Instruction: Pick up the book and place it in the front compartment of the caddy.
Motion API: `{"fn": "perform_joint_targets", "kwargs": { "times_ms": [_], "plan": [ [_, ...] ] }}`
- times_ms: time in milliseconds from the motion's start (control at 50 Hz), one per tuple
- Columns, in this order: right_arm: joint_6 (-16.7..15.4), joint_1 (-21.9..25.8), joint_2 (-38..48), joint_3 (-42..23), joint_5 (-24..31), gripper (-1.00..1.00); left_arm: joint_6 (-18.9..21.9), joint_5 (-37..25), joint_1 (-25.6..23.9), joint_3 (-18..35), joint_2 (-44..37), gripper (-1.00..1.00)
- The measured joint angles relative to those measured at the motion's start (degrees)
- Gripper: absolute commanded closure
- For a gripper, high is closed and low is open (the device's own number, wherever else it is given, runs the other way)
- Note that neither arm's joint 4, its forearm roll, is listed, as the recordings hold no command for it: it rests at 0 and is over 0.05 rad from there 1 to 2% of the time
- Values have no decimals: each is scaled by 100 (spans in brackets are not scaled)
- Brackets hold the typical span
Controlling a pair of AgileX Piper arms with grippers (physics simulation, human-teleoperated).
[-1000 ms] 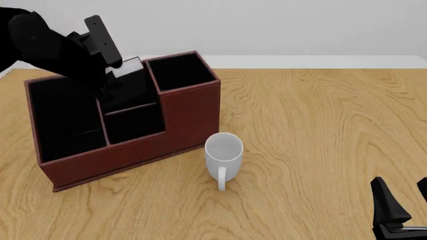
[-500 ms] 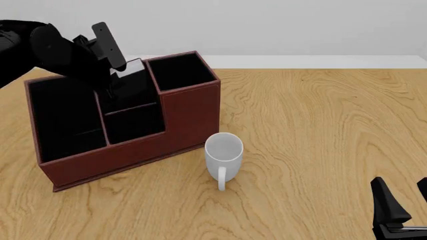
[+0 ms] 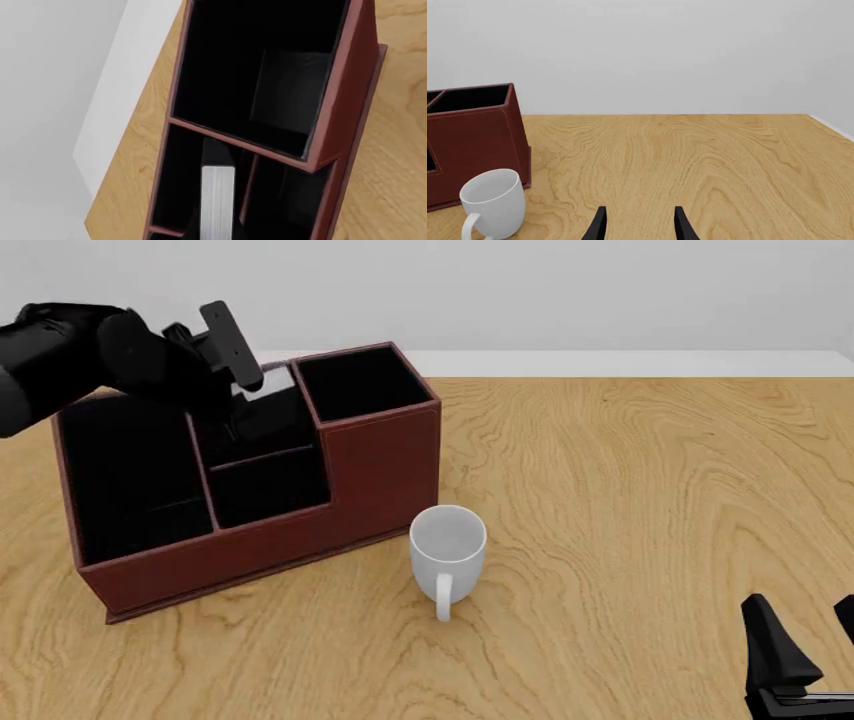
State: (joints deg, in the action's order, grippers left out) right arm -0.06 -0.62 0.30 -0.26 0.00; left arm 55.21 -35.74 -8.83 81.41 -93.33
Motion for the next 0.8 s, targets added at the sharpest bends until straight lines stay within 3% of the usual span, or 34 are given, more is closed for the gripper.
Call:
{"fn": "perform_joint_targets", "kwargs": {
  "times_ms": [720,740,800],
  "plan": [
    [0,0,0,0,0,-100,471,548,237,-160,-293,100],
    [0,0,0,0,0,-100,476,561,251,-152,-301,-100],
    [0,0,0,0,0,-100,485,697,292,-84,-440,-100]
  ]
}}
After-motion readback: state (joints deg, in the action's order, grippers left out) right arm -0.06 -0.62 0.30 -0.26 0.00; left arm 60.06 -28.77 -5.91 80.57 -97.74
